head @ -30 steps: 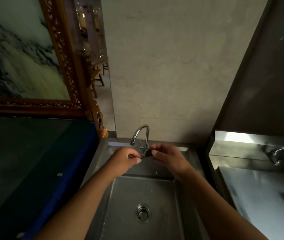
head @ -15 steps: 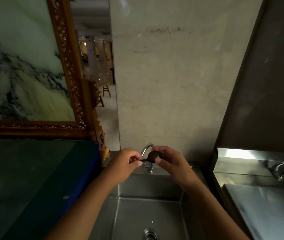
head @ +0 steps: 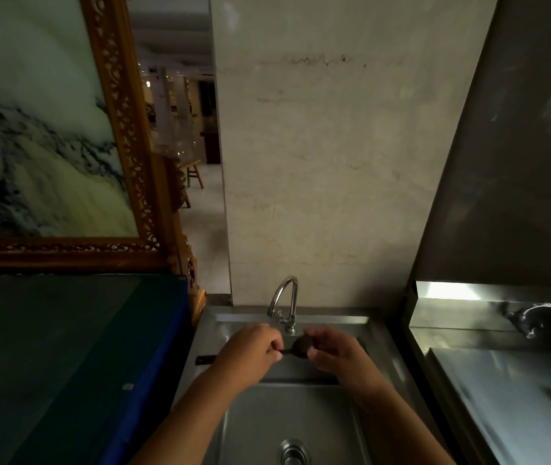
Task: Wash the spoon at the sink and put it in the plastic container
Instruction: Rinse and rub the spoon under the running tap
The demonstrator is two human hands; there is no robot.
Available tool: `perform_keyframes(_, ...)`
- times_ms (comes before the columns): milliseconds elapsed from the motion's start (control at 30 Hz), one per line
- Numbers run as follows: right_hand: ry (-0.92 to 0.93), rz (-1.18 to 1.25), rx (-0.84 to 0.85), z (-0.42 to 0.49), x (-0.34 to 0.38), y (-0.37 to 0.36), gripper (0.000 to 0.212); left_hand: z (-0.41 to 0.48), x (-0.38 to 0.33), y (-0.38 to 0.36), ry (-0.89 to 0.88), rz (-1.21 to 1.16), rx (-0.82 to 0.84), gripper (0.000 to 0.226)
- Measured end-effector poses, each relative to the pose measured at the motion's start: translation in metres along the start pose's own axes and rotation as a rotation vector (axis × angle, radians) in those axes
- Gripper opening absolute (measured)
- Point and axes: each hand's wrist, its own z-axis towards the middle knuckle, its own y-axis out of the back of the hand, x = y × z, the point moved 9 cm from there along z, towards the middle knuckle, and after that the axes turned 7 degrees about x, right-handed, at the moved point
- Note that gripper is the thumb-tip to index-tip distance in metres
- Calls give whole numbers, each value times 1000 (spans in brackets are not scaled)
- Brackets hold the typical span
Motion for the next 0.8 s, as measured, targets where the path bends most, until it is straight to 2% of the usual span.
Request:
perform_keyframes(133, 57, 10, -61, -2, 12, 8, 36, 7, -3, 4, -20, -62, 10, 6)
perform_keyframes(300, -19, -66, 17, 0, 1, -1, 38, 7, 7, -10, 37, -55, 131, 9)
perform_keyframes(467, -11, -18, -69, -1, -1, 10, 35, 10, 7, -17, 25, -135, 115, 11)
perform_keyframes(633, -61, 24, -65, -3, -16, 8, 33, 13, 9, -26, 51, -139, 159, 11)
perform_keyframes(800, -14, 24, -111, 3, -2, 15, 34, 18, 10, -30, 67, -212, 177, 11)
